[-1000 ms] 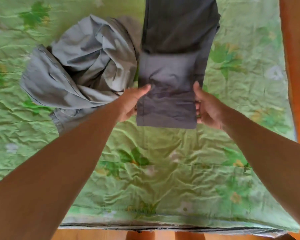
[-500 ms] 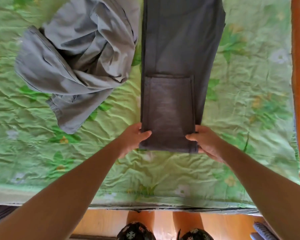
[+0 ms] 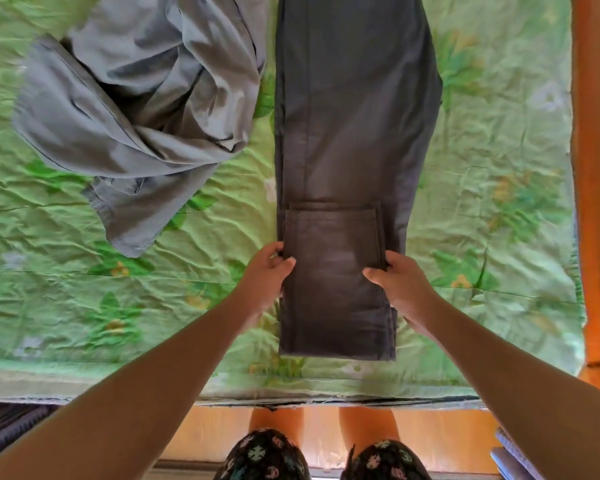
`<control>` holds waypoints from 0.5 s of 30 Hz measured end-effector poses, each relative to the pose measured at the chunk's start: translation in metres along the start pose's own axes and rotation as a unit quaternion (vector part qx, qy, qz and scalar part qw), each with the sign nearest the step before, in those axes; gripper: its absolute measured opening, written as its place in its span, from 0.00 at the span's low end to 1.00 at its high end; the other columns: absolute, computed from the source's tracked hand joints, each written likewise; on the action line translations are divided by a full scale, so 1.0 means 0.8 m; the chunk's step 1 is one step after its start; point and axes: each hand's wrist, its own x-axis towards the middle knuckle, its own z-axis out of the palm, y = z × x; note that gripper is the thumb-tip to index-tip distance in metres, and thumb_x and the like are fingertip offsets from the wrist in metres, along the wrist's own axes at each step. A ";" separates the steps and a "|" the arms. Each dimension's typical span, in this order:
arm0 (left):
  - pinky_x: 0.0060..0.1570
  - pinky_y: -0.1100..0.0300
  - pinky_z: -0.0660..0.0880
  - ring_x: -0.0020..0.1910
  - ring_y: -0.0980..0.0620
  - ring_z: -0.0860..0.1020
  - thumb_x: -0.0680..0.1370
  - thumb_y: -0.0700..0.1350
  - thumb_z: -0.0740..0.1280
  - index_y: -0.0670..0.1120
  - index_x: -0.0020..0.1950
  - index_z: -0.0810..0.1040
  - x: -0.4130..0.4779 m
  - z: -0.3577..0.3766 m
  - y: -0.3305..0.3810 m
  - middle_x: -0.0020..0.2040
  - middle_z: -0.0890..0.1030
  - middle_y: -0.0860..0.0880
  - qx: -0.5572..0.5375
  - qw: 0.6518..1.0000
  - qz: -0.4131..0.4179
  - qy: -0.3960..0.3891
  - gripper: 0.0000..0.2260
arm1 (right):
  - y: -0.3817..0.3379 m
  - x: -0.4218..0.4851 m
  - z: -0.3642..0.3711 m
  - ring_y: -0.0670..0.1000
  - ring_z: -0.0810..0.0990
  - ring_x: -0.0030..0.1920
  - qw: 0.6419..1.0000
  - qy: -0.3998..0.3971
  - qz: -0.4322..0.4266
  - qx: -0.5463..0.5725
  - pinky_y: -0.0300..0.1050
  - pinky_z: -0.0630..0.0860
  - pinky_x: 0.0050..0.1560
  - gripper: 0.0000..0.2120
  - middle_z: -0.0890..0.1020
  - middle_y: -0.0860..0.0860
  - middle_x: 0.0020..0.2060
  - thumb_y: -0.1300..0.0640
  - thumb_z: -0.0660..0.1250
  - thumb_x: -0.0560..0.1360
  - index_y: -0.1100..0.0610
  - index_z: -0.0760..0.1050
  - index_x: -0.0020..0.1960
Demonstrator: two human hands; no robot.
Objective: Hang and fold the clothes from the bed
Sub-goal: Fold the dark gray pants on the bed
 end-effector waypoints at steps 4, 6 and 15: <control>0.33 0.66 0.75 0.40 0.55 0.81 0.82 0.35 0.64 0.42 0.62 0.76 0.007 0.000 0.077 0.48 0.84 0.44 0.005 0.995 0.093 0.022 0.09 | -0.072 0.018 -0.003 0.59 0.84 0.48 0.994 0.033 -0.106 -0.012 0.53 0.79 0.52 0.06 0.86 0.56 0.44 0.61 0.71 0.72 0.57 0.82 0.48; 0.34 0.63 0.77 0.38 0.56 0.82 0.82 0.35 0.63 0.45 0.58 0.77 0.014 -0.005 0.140 0.44 0.85 0.49 -0.015 0.989 0.149 0.021 0.08 | -0.134 0.035 -0.013 0.57 0.82 0.46 0.987 0.037 -0.155 0.035 0.54 0.78 0.51 0.06 0.84 0.58 0.44 0.59 0.71 0.69 0.59 0.80 0.46; 0.59 0.49 0.75 0.51 0.52 0.77 0.81 0.55 0.66 0.48 0.54 0.77 0.074 -0.031 0.177 0.48 0.79 0.52 0.038 0.992 -0.093 -0.082 0.12 | -0.155 0.093 -0.046 0.56 0.85 0.53 0.988 -0.094 0.119 -0.016 0.55 0.78 0.60 0.20 0.87 0.53 0.50 0.41 0.68 0.77 0.55 0.81 0.60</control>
